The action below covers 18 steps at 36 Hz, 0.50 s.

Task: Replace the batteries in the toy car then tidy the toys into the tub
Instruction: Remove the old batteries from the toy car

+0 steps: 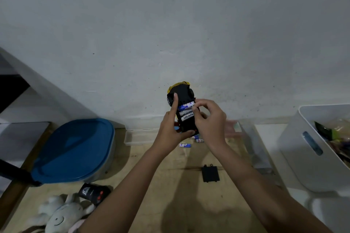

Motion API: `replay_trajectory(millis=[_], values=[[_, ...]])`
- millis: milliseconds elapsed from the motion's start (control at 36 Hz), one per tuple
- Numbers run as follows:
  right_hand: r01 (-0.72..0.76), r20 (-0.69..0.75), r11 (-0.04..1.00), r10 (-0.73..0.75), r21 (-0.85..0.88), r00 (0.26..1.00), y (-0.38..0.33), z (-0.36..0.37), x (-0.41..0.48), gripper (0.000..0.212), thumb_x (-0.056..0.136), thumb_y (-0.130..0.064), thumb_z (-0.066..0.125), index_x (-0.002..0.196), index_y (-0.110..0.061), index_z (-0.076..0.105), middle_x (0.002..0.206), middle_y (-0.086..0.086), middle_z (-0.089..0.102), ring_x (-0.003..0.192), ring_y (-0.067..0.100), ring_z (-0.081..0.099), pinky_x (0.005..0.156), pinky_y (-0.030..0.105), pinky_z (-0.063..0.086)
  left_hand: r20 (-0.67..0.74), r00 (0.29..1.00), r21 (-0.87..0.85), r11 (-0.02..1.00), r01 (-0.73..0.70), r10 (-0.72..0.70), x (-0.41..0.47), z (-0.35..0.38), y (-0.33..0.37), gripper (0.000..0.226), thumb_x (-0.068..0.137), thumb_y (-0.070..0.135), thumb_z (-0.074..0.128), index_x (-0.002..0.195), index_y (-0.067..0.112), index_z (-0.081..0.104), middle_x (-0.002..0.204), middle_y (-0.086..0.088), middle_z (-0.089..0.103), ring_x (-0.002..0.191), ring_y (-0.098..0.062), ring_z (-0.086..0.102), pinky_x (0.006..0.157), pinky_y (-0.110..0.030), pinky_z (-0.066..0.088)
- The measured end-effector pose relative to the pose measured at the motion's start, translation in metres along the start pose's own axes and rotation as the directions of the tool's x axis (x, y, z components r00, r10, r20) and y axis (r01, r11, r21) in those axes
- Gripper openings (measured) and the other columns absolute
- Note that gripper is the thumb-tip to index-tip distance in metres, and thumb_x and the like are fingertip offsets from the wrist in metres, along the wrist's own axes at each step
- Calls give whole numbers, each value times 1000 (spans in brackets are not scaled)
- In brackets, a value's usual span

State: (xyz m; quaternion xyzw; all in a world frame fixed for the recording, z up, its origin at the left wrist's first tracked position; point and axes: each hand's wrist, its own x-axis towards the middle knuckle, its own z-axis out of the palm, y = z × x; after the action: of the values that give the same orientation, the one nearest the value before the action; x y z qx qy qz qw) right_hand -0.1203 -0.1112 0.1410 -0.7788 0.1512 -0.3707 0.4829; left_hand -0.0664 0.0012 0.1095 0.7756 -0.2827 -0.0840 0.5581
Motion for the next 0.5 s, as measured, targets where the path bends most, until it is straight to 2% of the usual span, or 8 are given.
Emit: replay_trajectory(millis=[83, 222, 333, 444, 500], values=[[-44, 9, 998, 43, 35, 999, -3, 2, -1, 10, 80, -6, 69, 85, -13, 64, 92, -6, 66, 101, 8, 62, 85, 29, 53, 8, 1000, -9, 1000, -3, 3, 0, -2, 2, 121, 69, 12, 82, 142, 55, -5, 123, 1, 50, 106, -15, 57, 82, -26, 55], [-61, 38, 998, 60, 16, 997, -9, 0, 6, 10, 77, -11, 72, 81, -13, 63, 85, -5, 66, 91, 8, 61, 79, 18, 46, 26, 1000, -10, 1000, 4, -4, -1, -6, 4, 121, 70, 8, 81, 143, 51, -5, 120, 3, 50, 104, -14, 58, 77, -16, 53], [-62, 136, 995, 52, 75, 989, -13, -3, 11, 12, 80, -7, 69, 88, -14, 62, 90, -3, 65, 89, 6, 62, 75, 7, 47, 31, 999, 14, 1000, -10, 10, -2, -10, 6, 120, 70, 10, 81, 142, 49, -6, 119, 2, 51, 103, -15, 57, 82, -25, 54], [-209, 152, 941, 173, 266, 973, -15, -11, 18, 14, 85, -7, 63, 87, -20, 59, 91, -1, 66, 87, 8, 67, 76, 18, 54, 41, 999, 22, 1000, -6, 5, -3, -14, 6, 119, 71, 13, 81, 143, 50, -6, 119, 1, 50, 101, -17, 56, 85, -31, 54], [-307, 160, 855, 264, 417, 951, -17, -16, 25, 10, 88, -6, 60, 89, -15, 60, 94, 3, 64, 93, 16, 68, 81, 25, 56, 39, 999, 15, 1000, 1, -2, -3, -16, 5, 118, 72, 13, 80, 141, 53, -7, 121, 1, 49, 102, -15, 56, 85, -28, 53]])
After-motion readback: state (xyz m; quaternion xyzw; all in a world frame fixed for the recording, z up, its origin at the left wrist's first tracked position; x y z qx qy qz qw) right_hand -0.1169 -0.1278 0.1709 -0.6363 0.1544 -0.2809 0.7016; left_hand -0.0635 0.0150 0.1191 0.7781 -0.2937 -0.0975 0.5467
